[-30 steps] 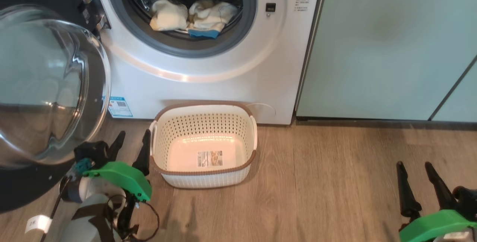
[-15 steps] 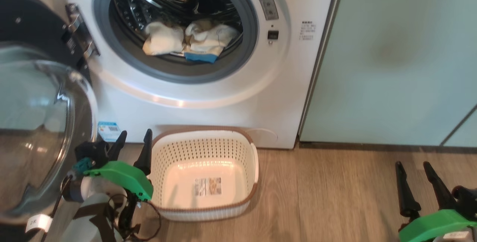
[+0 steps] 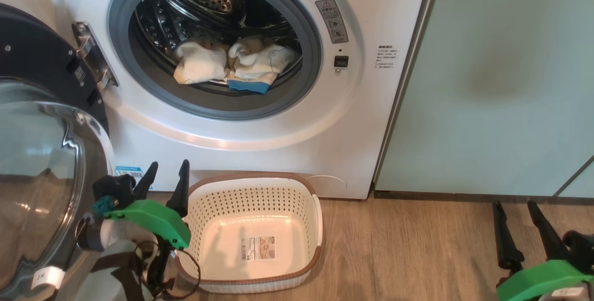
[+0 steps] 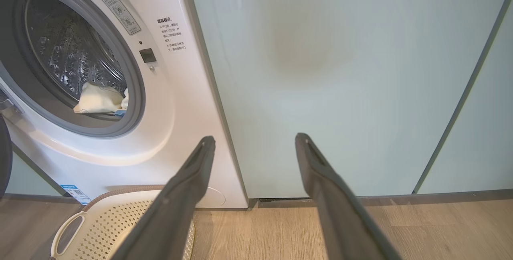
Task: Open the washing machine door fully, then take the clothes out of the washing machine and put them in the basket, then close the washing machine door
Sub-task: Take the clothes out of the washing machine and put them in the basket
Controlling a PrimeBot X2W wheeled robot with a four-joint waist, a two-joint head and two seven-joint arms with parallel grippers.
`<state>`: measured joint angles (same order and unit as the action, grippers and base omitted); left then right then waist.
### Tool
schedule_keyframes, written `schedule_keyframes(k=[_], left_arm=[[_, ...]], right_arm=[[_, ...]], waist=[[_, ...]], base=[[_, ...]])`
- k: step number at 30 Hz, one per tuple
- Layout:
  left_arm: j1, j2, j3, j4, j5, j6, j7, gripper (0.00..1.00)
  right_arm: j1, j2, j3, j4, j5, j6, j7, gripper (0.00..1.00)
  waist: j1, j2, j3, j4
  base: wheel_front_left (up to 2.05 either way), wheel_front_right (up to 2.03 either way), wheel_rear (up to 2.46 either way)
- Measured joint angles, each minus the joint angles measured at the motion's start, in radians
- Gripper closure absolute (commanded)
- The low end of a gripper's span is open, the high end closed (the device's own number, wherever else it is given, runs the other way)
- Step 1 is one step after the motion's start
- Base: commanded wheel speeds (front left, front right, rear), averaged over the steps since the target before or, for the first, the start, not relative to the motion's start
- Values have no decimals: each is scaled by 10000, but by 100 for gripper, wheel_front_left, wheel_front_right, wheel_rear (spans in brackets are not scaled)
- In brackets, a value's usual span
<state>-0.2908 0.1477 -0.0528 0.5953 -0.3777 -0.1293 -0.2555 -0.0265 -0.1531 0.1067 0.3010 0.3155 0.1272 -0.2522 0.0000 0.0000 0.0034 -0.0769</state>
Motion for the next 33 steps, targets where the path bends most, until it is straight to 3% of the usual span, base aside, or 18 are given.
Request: schedule_keyframes(k=[22,33], left_arm=[[-58,-12,188,702,654,105,2,0],[-1872,336,-134,1519,1101,558,410,0]], right_arm=[[-2,0,240,-2,-2,0,0,0],[-70,-2,518,-25,13,0,0,0]], waist=[[0,0,-42,-336],[0,0,508,-981]], base=[[0,0,0],[0,0,0]])
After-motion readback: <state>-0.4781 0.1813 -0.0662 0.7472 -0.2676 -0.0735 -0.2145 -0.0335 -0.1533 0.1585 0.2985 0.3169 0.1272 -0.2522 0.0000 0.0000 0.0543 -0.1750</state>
